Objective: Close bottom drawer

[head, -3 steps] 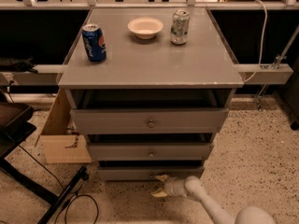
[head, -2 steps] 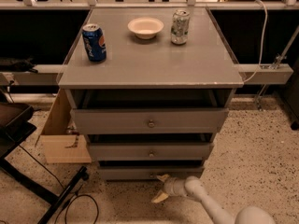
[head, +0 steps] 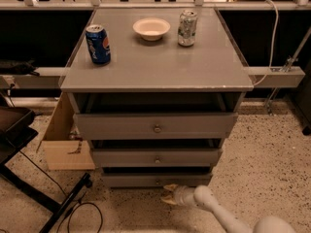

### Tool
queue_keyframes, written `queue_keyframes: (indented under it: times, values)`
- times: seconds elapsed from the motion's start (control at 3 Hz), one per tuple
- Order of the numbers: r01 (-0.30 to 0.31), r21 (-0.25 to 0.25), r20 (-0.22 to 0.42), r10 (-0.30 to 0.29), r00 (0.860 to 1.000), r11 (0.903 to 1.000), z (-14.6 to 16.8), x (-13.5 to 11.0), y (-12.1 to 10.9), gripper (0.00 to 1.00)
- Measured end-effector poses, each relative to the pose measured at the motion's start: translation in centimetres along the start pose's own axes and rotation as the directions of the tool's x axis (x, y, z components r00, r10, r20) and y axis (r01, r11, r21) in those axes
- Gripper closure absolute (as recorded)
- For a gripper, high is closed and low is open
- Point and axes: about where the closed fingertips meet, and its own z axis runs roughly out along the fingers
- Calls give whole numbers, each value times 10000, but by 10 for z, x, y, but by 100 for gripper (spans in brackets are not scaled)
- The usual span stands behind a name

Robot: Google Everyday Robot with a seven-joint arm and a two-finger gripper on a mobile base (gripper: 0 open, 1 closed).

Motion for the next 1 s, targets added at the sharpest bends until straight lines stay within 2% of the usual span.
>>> queue_keyframes:
  times: [0.33, 0.67, 1.0]
  values:
    - [46, -28, -274, -47, 9996, 10000, -28, 3, 26, 73]
    - [344, 608, -1350, -259, 9905, 9976, -92, 30, 22, 96]
    - [1943, 1119, -3055, -1524, 9399, 9745, -186, 48, -1, 100]
